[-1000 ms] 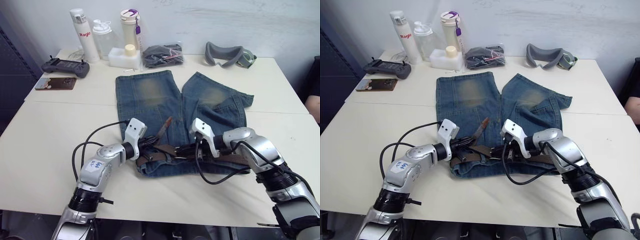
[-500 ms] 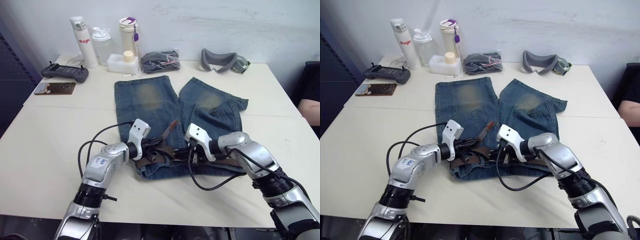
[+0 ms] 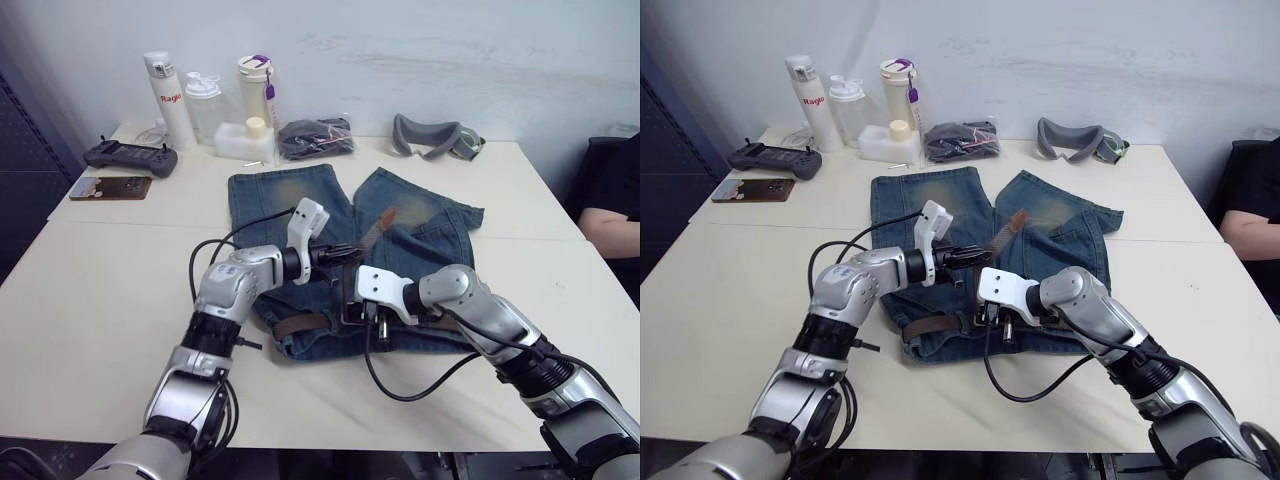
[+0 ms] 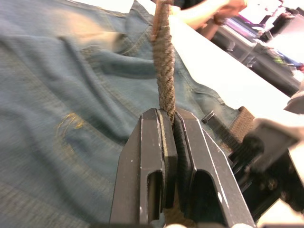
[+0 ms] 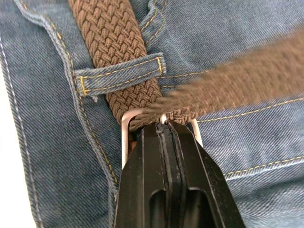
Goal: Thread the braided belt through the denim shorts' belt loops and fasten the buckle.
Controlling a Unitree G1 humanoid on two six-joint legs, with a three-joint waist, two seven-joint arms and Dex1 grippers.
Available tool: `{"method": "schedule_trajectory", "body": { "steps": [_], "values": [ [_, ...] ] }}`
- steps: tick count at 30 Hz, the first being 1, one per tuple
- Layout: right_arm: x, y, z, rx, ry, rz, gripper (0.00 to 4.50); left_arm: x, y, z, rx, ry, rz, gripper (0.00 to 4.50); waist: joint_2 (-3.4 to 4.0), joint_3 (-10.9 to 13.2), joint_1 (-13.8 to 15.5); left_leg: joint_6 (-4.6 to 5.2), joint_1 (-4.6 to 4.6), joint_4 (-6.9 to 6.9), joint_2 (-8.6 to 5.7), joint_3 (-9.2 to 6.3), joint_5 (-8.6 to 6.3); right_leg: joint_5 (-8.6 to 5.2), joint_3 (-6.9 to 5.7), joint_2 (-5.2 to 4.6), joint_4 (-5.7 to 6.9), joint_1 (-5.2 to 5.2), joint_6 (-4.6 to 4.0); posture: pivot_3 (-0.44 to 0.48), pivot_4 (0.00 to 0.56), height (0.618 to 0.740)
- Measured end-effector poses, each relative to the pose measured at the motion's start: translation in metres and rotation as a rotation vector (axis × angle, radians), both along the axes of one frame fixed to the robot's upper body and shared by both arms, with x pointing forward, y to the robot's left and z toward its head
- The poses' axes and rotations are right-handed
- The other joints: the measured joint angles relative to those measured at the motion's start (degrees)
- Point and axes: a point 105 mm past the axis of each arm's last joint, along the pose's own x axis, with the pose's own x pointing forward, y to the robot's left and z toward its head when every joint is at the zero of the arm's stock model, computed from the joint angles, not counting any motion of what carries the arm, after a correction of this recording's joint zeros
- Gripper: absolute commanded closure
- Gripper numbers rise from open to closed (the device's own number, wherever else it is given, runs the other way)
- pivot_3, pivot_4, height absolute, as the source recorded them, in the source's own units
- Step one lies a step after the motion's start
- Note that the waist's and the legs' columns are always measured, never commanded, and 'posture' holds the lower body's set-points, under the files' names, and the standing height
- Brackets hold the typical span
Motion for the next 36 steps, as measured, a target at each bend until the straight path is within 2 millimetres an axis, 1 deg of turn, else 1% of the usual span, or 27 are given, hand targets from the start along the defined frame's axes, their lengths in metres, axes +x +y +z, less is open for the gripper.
{"method": "schedule_trajectory", "body": {
  "steps": [2, 6, 8, 12, 15, 16, 17, 19, 22, 24, 27, 29, 30, 31, 32, 33, 36],
  "values": [
    [0.001, 0.0, 0.001, -0.012, -0.022, 0.013, 4.48, 0.004, -0.01, 0.009, 0.001, -0.003, -0.044, 4.5, 0.07, 0.03, -0.02, 0.0, -0.04, 0.0, 0.0, 0.02, 0.0, 0.09, -0.02, -0.05, -0.06, 0.0, 0.05, 0.0, 0.15, 0.738],
    [0.001, 0.0, 0.003, -0.037, -0.053, 0.044, 4.48, 0.009, -0.031, 0.016, 0.031, 0.001, -0.14, 4.5, 0.08, 0.05, 0.05, 0.0, -0.08, 0.01, 0.0, 0.05, 0.0, 0.2, -0.02, -0.07, -0.08, -0.16, 0.08, 0.0, 0.15, 0.738],
    [0.001, 0.0, 0.003, -0.05, -0.063, 0.053, 4.48, 0.011, -0.044, 0.026, 0.041, -0.015, -0.183, 4.5, 0.1, 0.08, 0.06, 0.0, -0.1, 0.0, 0.0, 0.04, 0.0, 0.22, -0.05, -0.07, -0.1, -0.22, 0.09, 0.0, 0.15, 0.738],
    [0.002, -0.004, 0.003, -0.079, -0.075, 0.059, 4.48, 0.01, -0.064, 0.036, 0.071, -0.019, -0.263, 4.5, 0.22, 0.1, 0.08, 0.02, -0.15, 0.0, 0.0, -0.03, -0.01, 0.23, -0.22, -0.07, -0.44, -0.18, 0.1, 0.0, 0.15, 0.738],
    [0.003, -0.007, 0.004, -0.095, -0.081, 0.062, 4.48, 0.001, -0.08, 0.044, 0.077, -0.026, -0.354, 4.5, 0.58, 0.13, 0.04, 0.17, -0.56, -0.06, 0.0, -0.33, -0.11, 0.47, -0.57, -0.06, -1.33, -0.1, 0.29, 0.0, 0.15, 0.738],
    [0.003, -0.009, 0.005, -0.102, -0.084, 0.064, 4.48, -0.003, -0.083, 0.047, 0.075, -0.026, -0.387, 4.5, 0.83, 0.09, 0.01, 0.2, -0.83, -0.06, 0.0, -0.4, -0.12, 1.07, -0.66, -0.06, -1.82, -0.03, 0.42, 0.0, 0.15, 0.738],
    [0.004, -0.011, 0.006, -0.105, -0.089, 0.066, 4.48, -0.005, -0.086, 0.05, 0.072, -0.032, -0.41, 4.5, 1.06, 0.09, 0.02, 0.21, -1.07, -0.06, 0.0, -0.43, -0.13, 1.14, -0.69, -0.07, -2.0, -0.12, 0.44, 0.0, 0.15, 0.738],
    [0.004, -0.013, 0.008, -0.111, -0.099, 0.069, 4.48, -0.007, -0.087, 0.054, 0.076, -0.047, -0.438, 4.5, 1.14, 0.17, 0.04, 0.21, -1.23, -0.06, -0.03, -0.32, -0.13, 1.18, -0.69, -0.2, -2.02, -0.26, 0.51, 0.0, 0.15, 0.738],
    [0.005, -0.014, 0.008, -0.111, -0.105, 0.062, 4.48, -0.009, -0.092, 0.053, 0.101, -0.094, -0.453, 4.5, 0.91, 0.21, 0.14, 0.21, -1.24, -0.06, -0.03, -0.31, -0.13, 1.19, -0.69, -0.22, -2.01, -0.25, 0.5, 0.0, 0.15, 0.738],
    [0.006, -0.016, 0.008, -0.067, -0.096, 0.025, 4.48, -0.008, -0.094, 0.052, 0.116, -0.115, -0.448, 4.5, 0.89, 0.29, 0.17, 0.22, -1.29, -0.06, -0.03, -0.29, -0.13, 1.2, -0.69, -0.24, -1.98, -0.29, 0.5, 0.0, 0.15, 0.738],
    [0.002, -0.024, 0.011, 0.037, -0.048, -0.064, 4.48, -0.008, -0.094, 0.054, 0.121, -0.165, -0.446, 4.5, 1.16, 0.74, 0.47, 0.24, -1.35, -0.06, -0.1, -0.19, -0.11, 1.26, -0.7, -0.4, -1.71, -0.45, 0.59, 0.0, 0.15, 0.738],
    [-0.002, -0.032, 0.013, 0.107, 0.005, -0.13, 4.48, -0.008, -0.09, 0.05, 0.11, -0.195, -0.448, 4.5, 1.32, 0.98, 1.33, 0.35, -1.39, -0.06, -0.17, 0.19, -0.04, 1.17, -0.71, -0.73, -1.01, -0.81, 0.59, 0.0, 0.15, 0.738],
    [-0.006, -0.035, 0.016, 0.149, 0.041, -0.163, 4.48, -0.008, -0.086, 0.047, 0.102, -0.209, -0.442, 4.5, 1.36, 1.0, 1.8, 0.72, -1.68, -0.02, -0.26, 0.34, 0.3, 0.98, -0.77, -0.91, -0.22, -1.37, 0.78, 0.0, 0.15, 0.738],
    [-0.009, -0.038, 0.019, 0.177, 0.061, -0.181, 4.48, -0.007, -0.082, 0.045, 0.096, -0.221, -0.433, 4.5, 1.31, 1.03, 2.13, 0.91, -2.17, 0.26, -0.36, 0.4, 0.42, 1.13, -0.8, -1.07, 0.55, -1.79, 1.5, 0.0, 0.15, 0.738],
    [-0.013, -0.042, 0.022, 0.204, 0.086, -0.203, 4.48, -0.007, -0.078, 0.04, 0.089, -0.227, -0.422, 4.5, 1.27, 1.06, 2.73, 1.02, -2.61, 0.32, -0.41, 0.41, 0.59, 0.98, -0.8, -1.12, 0.83, -2.35, 1.46, 0.0, 0.15, 0.738],
    [-0.016, -0.045, 0.025, 0.236, 0.117, -0.229, 4.48, -0.005, -0.073, 0.037, 0.089, -0.235, -0.404, 4.5, 1.28, 1.08, 3.2, 0.93, -3.02, 0.47, -0.4, 0.37, 0.71, 0.87, -0.84, -1.11, 1.02, -2.75, 1.42, 0.0, 0.15, 0.738],
    [-0.021, -0.059, 0.036, 0.36, 0.225, -0.341, 4.48, 0.0, -0.062, 0.032, 0.1, -0.27, -0.334, 4.5, 1.27, 1.67, 4.33, 0.99, -3.47, 0.88, -0.41, 0.29, 0.65, 0.64, -0.83, -1.08, 1.71, -3.22, 1.25, 0.0, 0.15, 0.738]
  ]
}}
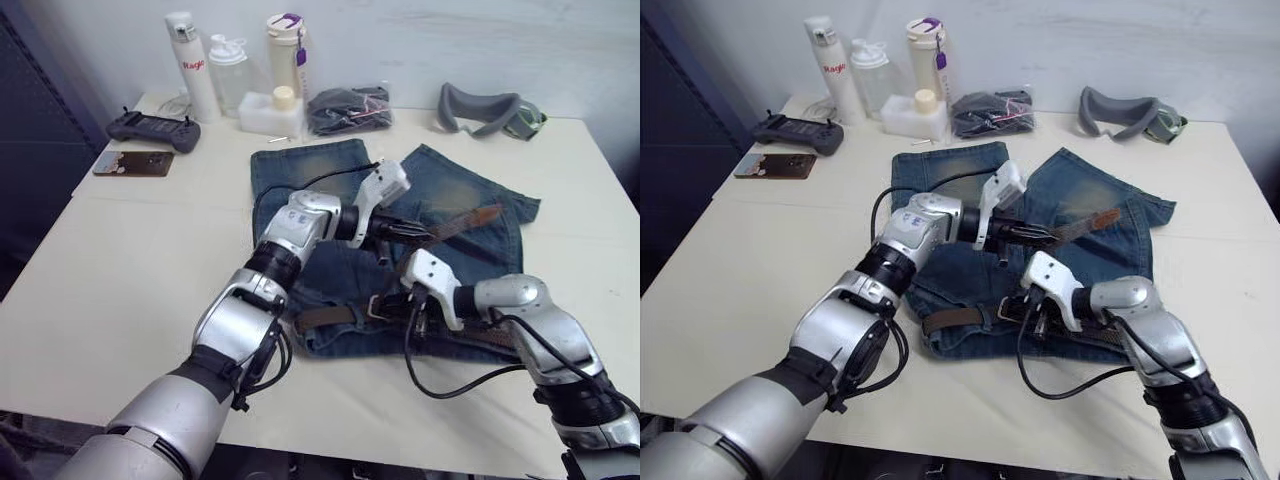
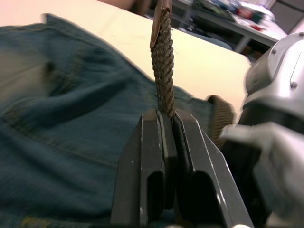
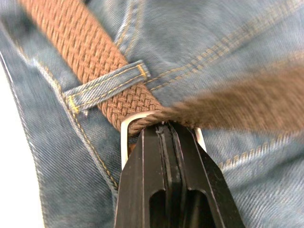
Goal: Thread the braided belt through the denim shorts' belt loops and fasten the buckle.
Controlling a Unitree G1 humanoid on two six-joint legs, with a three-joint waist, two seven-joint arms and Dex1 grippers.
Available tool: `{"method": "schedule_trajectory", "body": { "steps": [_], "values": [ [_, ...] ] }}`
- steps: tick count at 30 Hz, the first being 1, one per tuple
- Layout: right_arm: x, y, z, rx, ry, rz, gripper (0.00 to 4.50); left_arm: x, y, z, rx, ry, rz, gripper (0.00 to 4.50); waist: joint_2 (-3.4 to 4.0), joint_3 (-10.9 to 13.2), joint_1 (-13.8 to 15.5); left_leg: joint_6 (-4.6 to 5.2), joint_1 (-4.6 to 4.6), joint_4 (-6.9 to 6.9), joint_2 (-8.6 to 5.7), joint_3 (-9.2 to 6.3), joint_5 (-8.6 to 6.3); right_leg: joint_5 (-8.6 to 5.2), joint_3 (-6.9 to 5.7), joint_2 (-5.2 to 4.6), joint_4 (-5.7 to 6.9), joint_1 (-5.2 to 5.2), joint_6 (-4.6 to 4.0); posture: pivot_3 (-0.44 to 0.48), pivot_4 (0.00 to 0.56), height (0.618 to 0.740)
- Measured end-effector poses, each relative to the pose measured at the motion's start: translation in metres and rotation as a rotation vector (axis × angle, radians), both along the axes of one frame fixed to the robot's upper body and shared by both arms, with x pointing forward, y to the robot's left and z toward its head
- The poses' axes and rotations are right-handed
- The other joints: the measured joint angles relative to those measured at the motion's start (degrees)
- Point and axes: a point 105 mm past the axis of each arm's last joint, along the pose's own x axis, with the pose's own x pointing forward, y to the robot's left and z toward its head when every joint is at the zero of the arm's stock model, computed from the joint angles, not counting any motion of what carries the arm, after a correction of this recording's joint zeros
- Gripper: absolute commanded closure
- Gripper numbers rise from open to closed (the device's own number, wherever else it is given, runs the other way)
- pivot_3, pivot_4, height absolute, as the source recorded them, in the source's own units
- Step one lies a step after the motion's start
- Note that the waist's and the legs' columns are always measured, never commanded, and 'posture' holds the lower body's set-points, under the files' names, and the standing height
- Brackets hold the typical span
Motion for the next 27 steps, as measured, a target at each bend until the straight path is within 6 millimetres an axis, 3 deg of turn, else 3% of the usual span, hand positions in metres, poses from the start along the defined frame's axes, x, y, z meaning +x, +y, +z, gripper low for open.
{"method": "schedule_trajectory", "body": {
  "steps": [3, 6, 9, 12, 15, 20, 27],
  "values": [
    [-0.004, -0.014, 0.01, 0.096, 0.077, -0.091, 4.48, 0.005, 0.009, -0.002, 0.0, -0.034, 0.071, 4.5, 0.27, 0.68, 0.47, 0.21, -0.56, 0.34, -0.02, -0.03, -0.09, 0.0, -0.08, 0.02, 0.24, -0.26, 0.0, 0.0, 0.15, 0.738],
    [-0.007, -0.041, 0.022, 0.07, 0.071, -0.179, 4.48, 0.005, 0.019, -0.013, 0.01, -0.033, 0.117, 4.5, 0.2, 1.13, 0.49, 0.41, -0.63, 0.45, -0.17, -0.02, -0.08, -0.02, -0.08, -0.08, 0.2, -0.22, 0.11, 0.0, 0.15, 0.738],
    [-0.009, -0.059, 0.034, 0.051, 0.038, -0.225, 3.46, 0.001, 0.022, -0.019, 0.039, -0.061, 0.12, 4.5, -0.02, 1.5, 0.29, 0.48, -0.62, 0.46, -0.16, -0.01, 0.0, -0.03, -0.1, -0.08, 0.01, -0.16, 0.19, 0.0, 0.15, 0.738],
    [-0.009, -0.07, 0.048, 0.023, -0.033, -0.226, 2.03, -0.007, 0.02, -0.025, 0.075, -0.105, 0.092, 4.5, -0.03, 1.92, 0.3, 0.56, -0.55, 0.46, -0.17, -0.03, -0.03, -0.02, -0.12, -0.1, 0.11, -0.17, 0.22, 0.0, 0.15, 0.738],
    [0.005, -0.071, 0.068, -0.128, -0.279, -0.187, 0.66, -0.011, 0.019, -0.027, 0.106, -0.169, 0.067, 4.5, 0.04, 2.2, -0.03, 0.56, -0.48, 0.52, -0.18, -0.02, 0.04, -0.01, -0.12, -0.06, 0.36, -0.22, 0.22, 0.0, 0.15, 0.738],
    [0.02, -0.048, 0.094, -0.306, -0.588, -0.046, 0.66, -0.015, 0.016, -0.024, 0.13, -0.25, 0.039, 4.5, -0.02, 2.29, -0.51, 0.28, -0.44, 0.62, -0.15, -0.02, 0.36, -0.01, -0.15, 0.05, 0.64, -0.24, 0.23, 0.0, 0.15, 0.738],
    [0.031, -0.049, 0.089, -0.405, -0.668, -0.014, 0.66, -0.013, 0.02, -0.024, 0.141, -0.273, 0.043, 4.5, -0.03, 2.3, -0.41, 0.29, -0.55, 1.04, -0.15, -0.02, 0.46, 0.01, -0.17, 0.01, 0.67, -0.13, 0.26, 0.0, 0.15, 0.738]
  ]
}}
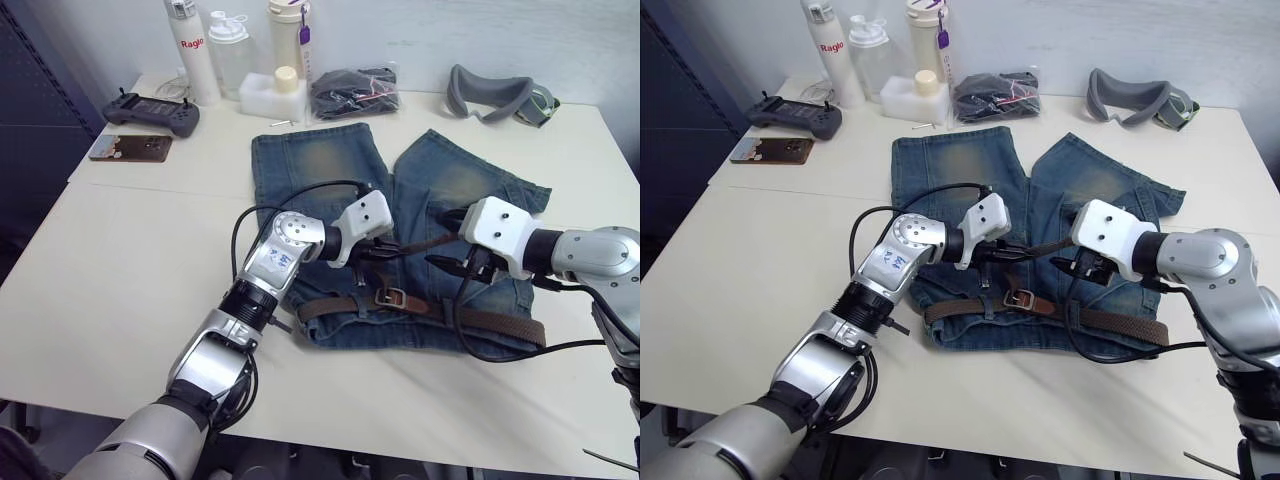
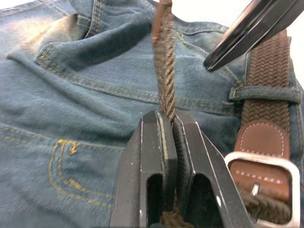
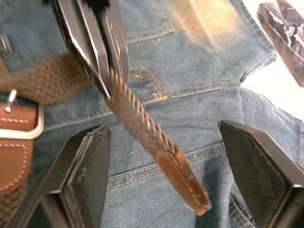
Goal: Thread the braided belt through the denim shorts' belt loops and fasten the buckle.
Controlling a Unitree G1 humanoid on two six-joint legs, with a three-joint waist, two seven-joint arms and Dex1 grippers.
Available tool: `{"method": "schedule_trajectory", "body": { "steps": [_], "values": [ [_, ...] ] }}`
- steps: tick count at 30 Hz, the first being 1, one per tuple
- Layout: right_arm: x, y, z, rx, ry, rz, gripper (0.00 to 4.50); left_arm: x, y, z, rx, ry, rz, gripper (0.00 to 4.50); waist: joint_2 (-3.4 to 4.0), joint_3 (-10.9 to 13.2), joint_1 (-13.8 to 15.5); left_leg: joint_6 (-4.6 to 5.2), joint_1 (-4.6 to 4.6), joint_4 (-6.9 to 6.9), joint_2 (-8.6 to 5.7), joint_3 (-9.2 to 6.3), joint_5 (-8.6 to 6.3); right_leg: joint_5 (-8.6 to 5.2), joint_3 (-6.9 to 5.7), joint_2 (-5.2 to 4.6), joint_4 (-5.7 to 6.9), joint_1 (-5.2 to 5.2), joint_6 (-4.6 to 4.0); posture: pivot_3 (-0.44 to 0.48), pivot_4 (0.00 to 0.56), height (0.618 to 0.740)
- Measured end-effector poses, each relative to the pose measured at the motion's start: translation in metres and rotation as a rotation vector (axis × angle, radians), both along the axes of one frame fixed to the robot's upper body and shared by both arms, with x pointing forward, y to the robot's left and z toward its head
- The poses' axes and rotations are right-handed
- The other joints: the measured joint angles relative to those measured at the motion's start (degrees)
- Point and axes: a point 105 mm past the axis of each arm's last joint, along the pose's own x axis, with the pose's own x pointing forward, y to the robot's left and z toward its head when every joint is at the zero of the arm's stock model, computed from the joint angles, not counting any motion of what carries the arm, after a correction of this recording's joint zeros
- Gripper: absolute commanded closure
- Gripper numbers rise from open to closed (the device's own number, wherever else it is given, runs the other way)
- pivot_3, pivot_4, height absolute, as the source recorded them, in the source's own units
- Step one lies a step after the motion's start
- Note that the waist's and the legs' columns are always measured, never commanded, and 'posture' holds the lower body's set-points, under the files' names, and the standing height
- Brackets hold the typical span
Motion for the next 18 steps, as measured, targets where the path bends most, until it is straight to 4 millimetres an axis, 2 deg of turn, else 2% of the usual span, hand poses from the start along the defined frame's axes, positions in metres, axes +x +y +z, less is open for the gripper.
{"method": "schedule_trajectory", "body": {
  "steps": [4, 5, 7, 13, 18],
  "values": [
    [0.002, -0.009, 0.001, -0.051, -0.01, -0.014, 0.66, 0.001, 0.002, 0.0, 0.004, -0.003, 0.005, 4.5, 0.0, 0.0, -0.03, 0.0, 0.03, 0.09, 0.03, -0.01, 0.0, 0.01, 0.01, 0.0, 0.07, 0.05, 0.01, 0.0, 0.15, 0.738],
    [0.002, -0.01, 0.0, -0.059, -0.012, -0.014, 0.89, 0.001, 0.002, 0.001, 0.005, -0.005, 0.005, 4.5, 0.0, 0.0, -0.09, 0.0, 0.04, 0.11, 0.03, -0.01, 0.0, 0.01, 0.01, 0.01, 0.1, 0.04, 0.01, 0.0, 0.15, 0.738],
    [0.004, -0.011, -0.006, -0.066, 0.009, -0.02, 1.54, 0.002, 0.002, 0.003, 0.005, -0.017, 0.002, 4.5, 0.0, 0.0, -0.23, -0.02, 0.05, 0.14, 0.04, -0.01, 0.01, 0.01, 0.01, 0.01, 0.16, 0.04, 0.0, 0.0, 0.15, 0.738],
    [0.004, -0.008, -0.008, -0.073, 0.021, -0.004, 4.45, 0.002, 0.0, 0.006, 0.009, -0.037, -0.005, 4.5, 0.0, 0.0, -0.71, -0.02, 0.07, 0.22, 0.03, -0.01, 0.03, 0.01, 0.02, 0.01, 0.32, 0.03, 0.0, 0.0, 0.15, 0.738],
    [0.004, -0.008, -0.008, -0.074, 0.026, -0.001, 4.45, 0.003, 0.0, 0.007, 0.013, -0.043, -0.004, 4.5, 0.0, 0.0, -0.76, -0.02, 0.1, 0.31, 0.02, -0.01, 0.09, 0.01, 0.03, 0.0, 0.5, 0.03, 0.0, 0.0, 0.15, 0.738]
  ]
}}
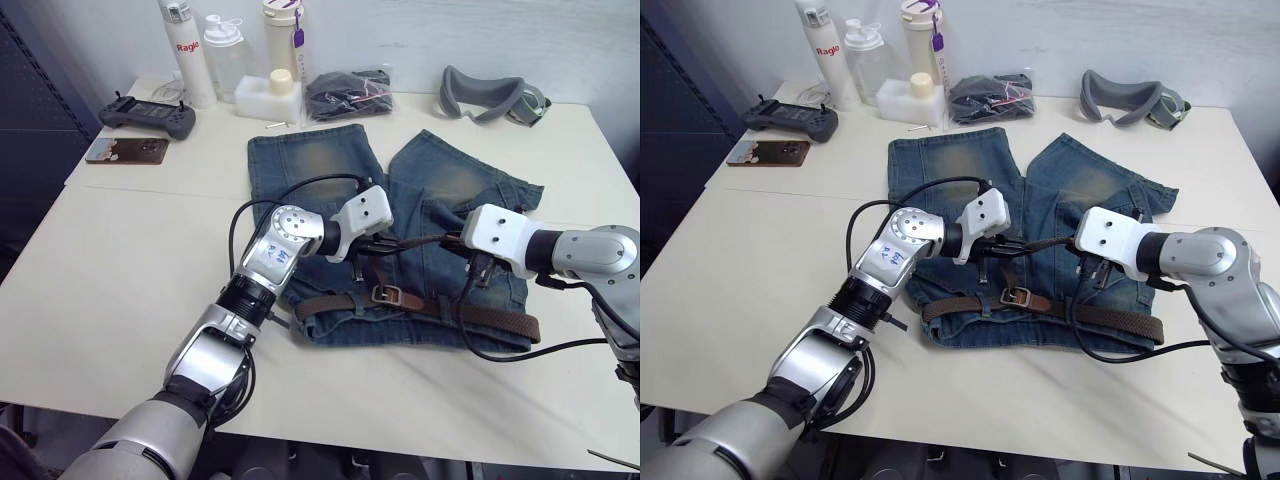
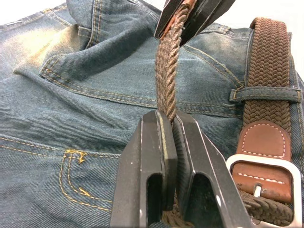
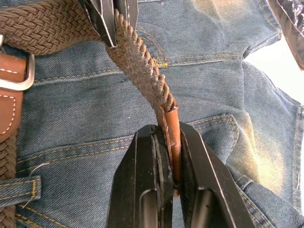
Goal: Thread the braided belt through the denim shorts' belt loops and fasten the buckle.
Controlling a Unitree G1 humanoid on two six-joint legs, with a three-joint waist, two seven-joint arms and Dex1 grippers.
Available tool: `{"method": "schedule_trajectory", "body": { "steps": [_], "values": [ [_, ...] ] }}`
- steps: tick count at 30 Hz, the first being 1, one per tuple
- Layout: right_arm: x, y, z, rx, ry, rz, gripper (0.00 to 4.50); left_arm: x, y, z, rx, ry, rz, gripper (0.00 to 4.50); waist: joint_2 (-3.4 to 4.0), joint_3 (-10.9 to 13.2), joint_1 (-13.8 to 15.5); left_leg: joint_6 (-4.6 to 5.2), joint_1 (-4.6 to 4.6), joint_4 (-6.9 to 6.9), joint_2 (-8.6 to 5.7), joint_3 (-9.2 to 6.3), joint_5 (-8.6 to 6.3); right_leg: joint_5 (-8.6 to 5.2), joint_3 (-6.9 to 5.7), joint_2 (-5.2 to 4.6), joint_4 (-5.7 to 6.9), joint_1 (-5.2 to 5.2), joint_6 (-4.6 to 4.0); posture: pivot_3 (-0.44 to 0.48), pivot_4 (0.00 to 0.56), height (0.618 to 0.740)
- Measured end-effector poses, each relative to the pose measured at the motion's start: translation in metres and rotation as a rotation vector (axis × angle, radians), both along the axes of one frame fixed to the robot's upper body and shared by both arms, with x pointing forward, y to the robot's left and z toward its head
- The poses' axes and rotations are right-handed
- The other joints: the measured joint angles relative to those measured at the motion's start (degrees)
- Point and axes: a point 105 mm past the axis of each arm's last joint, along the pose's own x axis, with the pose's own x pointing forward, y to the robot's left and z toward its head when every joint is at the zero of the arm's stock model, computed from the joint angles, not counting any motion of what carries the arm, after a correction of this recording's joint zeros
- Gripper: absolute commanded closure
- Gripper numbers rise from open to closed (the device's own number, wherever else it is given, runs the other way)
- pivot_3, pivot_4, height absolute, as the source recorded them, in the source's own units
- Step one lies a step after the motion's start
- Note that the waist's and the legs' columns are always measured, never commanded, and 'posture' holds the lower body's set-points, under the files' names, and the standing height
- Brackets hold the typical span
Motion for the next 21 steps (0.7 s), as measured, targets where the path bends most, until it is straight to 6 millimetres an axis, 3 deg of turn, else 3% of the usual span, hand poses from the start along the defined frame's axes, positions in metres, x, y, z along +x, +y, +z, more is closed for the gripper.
{"method": "schedule_trajectory", "body": {
  "steps": [1, 10, 21],
  "values": [
    [0.0, 0.0, 0.0, 0.0, 0.0, 0.0, 4.45, 0.0, 0.0, 0.0, -0.001, 0.002, 0.002, 4.5, 0.0, 0.0, 0.0, 0.0, 0.01, 0.02, 0.0, 0.0, 0.01, 0.0, 0.01, 0.0, 0.03, 0.0, 0.0, 0.0, 0.15, 0.738],
    [-0.003, 0.003, 0.0, 0.018, 0.014, 0.011, 4.5, -0.004, -0.014, 0.026, -0.085, -0.089, -0.06, 0.91, 0.0, 0.0, 0.01, -0.02, 0.05, 0.11, 0.0, 0.0, 0.07, 0.02, 0.02, -0.02, 0.26, -0.01, -0.03, 0.0, 0.15, 0.738],
    [-0.011, 0.009, 0.002, 0.066, 0.038, 0.014, 4.5, -0.012, -0.029, 0.018, -0.04, -0.159, -0.134, 0.91, 0.0, 0.0, -0.15, 0.02, 0.11, 0.28, 0.0, 0.01, 0.1, 0.02, 0.07, -0.02, 0.52, -0.02, -0.07, 0.0, 0.15, 0.738]
  ]
}}
